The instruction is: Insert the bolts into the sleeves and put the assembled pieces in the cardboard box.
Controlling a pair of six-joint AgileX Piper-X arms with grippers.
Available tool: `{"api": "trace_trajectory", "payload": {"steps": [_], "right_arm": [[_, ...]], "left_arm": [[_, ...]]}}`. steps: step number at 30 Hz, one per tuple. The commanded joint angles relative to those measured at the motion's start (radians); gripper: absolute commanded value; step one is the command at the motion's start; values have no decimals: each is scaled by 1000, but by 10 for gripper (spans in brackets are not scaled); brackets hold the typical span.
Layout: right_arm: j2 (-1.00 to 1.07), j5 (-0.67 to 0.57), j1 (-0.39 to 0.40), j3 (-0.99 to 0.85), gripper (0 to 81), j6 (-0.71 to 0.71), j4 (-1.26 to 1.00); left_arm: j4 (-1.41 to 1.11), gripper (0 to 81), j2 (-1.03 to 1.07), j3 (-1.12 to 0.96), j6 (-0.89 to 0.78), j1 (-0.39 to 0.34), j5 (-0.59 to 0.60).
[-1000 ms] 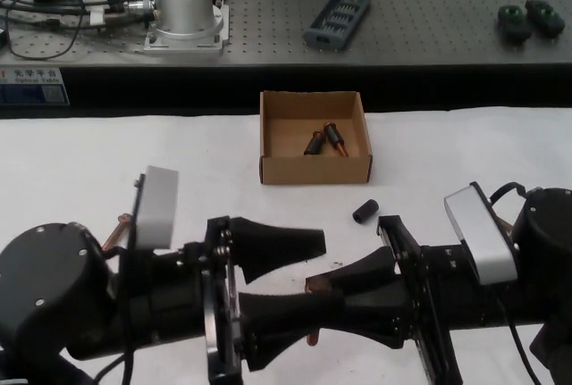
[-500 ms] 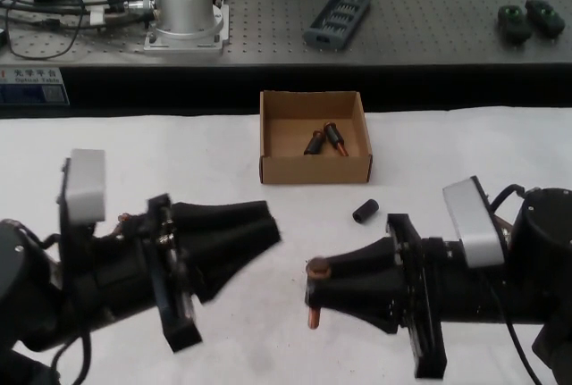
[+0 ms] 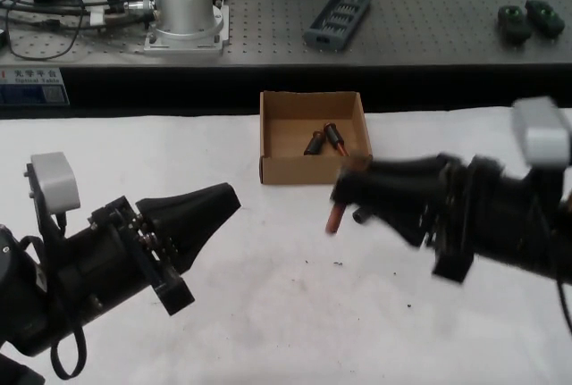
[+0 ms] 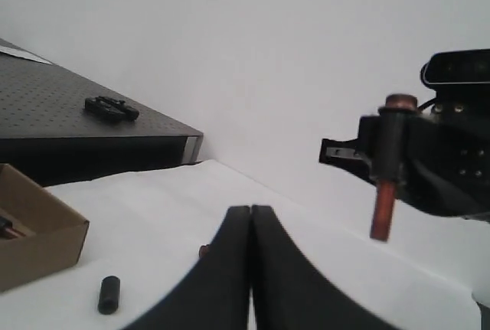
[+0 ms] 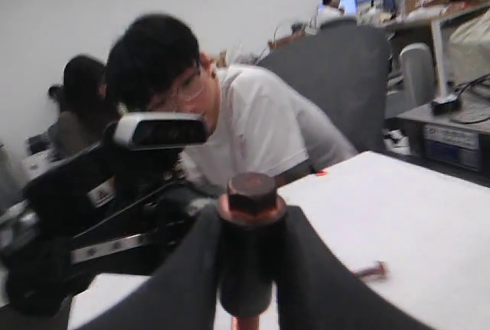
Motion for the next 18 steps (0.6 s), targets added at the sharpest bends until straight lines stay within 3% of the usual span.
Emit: {"api": "trace_trajectory", "payload": {"steps": [1, 3, 6, 12, 18], "right_arm": [[-51, 133, -5, -18, 71, 7, 121], [-93, 218, -5, -57, 71, -7, 304], [-115, 245, -5, -140, 71, -67, 530], [-114, 354, -5, -332, 71, -96, 818], [-68, 455, -18, -541, 71, -205, 1043]], "left_arm": [[-4, 0, -13, -1, -119, 3, -75], [-4, 0, -13, -1, -175, 3, -89], [3, 0, -13, 5, -105, 4, -36], [81, 7, -20, 28, -150, 22, -240], [377, 7, -148, 26, -23, 45, -377]]}}
